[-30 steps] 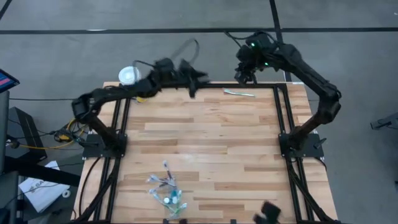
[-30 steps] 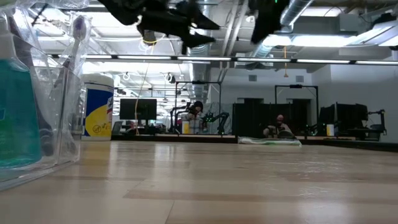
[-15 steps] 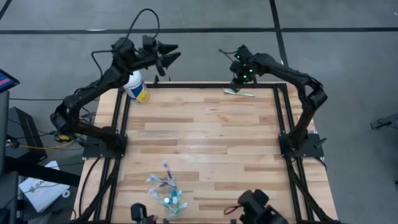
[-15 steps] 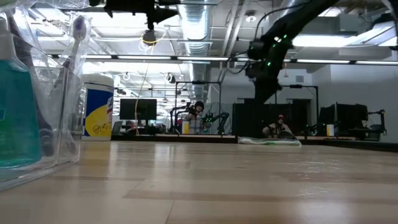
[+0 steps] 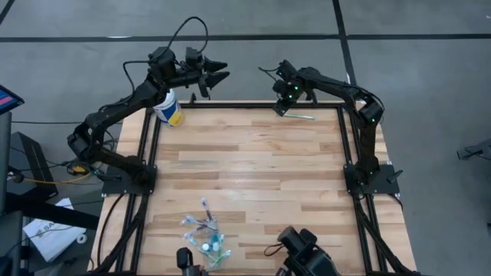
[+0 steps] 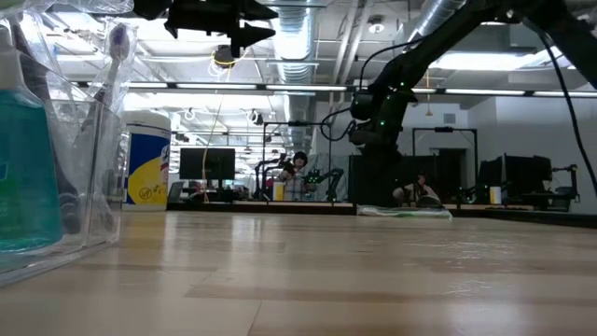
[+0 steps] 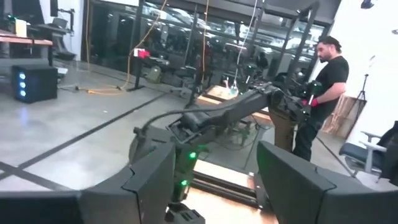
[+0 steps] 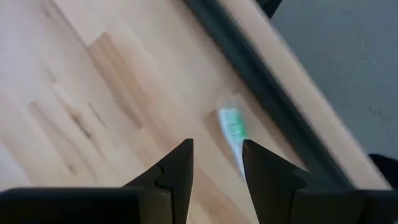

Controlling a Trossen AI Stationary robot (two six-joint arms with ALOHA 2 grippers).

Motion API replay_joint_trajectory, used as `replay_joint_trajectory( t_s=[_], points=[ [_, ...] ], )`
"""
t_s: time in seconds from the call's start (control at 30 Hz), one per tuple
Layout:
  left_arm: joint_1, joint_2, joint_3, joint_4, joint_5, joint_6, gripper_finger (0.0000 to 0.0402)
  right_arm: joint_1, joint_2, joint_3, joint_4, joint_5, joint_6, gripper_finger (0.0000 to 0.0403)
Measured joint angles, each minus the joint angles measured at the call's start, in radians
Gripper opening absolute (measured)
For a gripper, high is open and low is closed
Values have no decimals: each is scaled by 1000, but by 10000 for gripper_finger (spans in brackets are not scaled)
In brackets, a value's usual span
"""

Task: Pick & Place toothbrushing station
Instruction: Put the green toothbrush into the transparent organizer

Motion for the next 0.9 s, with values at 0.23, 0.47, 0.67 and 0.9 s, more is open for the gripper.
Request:
replay_joint_trajectory(
  t_s=[0.23, 0.47, 0.67, 0.9],
  points=[
    [0, 8, 0, -1, 6, -3, 222, -34, 16, 37, 10, -34, 2, 128],
    [0, 8, 0, -2, 6, 0, 222, -86, 23, 37, 3, -95, 47, 128],
    [0, 8, 0, -2, 15, -2, 222, -87, 73, 35, -17, -182, 93, 128],
    [0, 8, 0, -2, 15, -2, 222, -64, 98, 35, 17, -182, 93, 128]
  ],
)
